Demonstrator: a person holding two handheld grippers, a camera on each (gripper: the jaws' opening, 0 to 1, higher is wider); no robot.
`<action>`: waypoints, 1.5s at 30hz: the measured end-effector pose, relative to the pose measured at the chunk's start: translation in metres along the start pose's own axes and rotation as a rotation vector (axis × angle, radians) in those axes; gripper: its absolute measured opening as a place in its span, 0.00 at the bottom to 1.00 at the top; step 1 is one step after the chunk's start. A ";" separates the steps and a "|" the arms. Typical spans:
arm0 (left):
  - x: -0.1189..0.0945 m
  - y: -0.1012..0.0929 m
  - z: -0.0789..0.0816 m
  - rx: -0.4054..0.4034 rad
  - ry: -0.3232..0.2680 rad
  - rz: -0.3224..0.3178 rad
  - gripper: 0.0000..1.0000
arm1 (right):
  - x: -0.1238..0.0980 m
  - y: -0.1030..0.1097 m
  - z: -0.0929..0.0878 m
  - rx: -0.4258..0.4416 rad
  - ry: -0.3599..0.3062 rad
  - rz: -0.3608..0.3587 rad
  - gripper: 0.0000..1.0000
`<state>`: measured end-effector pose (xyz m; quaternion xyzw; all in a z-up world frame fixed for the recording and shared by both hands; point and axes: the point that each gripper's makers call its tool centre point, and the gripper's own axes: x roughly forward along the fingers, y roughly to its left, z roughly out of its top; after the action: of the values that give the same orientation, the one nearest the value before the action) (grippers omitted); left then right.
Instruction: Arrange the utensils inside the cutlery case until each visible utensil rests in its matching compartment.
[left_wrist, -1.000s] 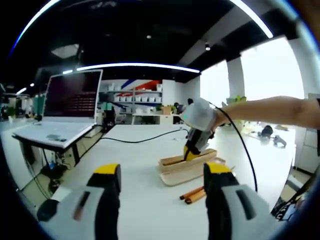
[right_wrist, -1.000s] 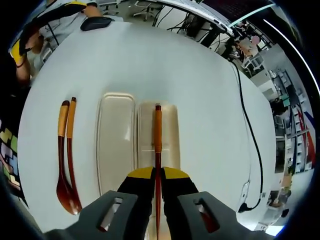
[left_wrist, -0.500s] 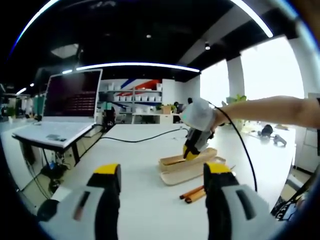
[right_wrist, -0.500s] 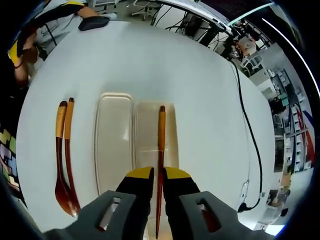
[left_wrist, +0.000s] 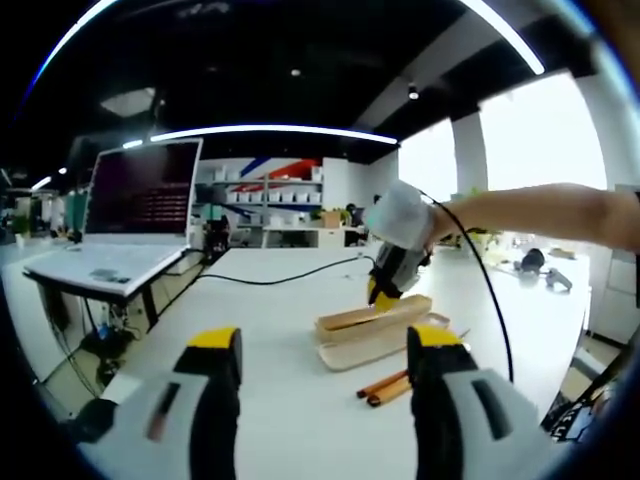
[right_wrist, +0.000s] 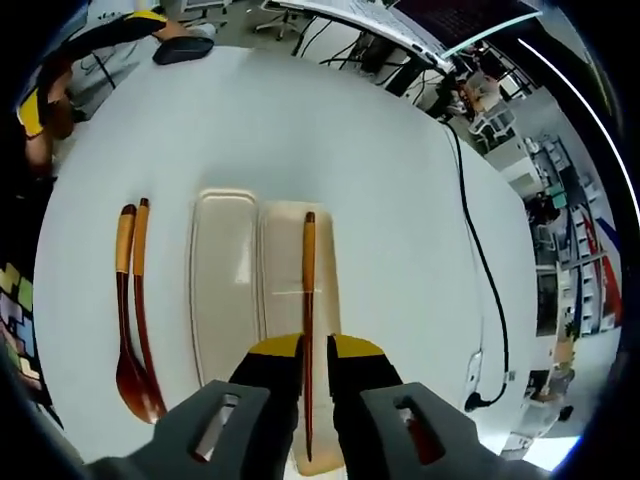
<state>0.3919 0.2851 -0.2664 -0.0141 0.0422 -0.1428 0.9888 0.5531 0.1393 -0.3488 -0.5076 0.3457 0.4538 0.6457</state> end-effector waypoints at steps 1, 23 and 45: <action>0.000 -0.001 -0.001 0.000 0.002 -0.002 0.70 | -0.004 -0.005 0.003 -0.012 -0.006 -0.001 0.08; -0.003 0.005 0.001 -0.003 0.003 0.007 0.70 | -0.060 0.011 0.019 -0.007 0.004 -0.001 0.15; -0.002 -0.003 0.001 -0.011 0.003 -0.026 0.70 | -0.041 0.104 0.009 -0.071 0.079 0.268 0.18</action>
<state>0.3895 0.2826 -0.2654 -0.0201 0.0444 -0.1553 0.9867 0.4415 0.1455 -0.3445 -0.4970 0.4192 0.5277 0.5466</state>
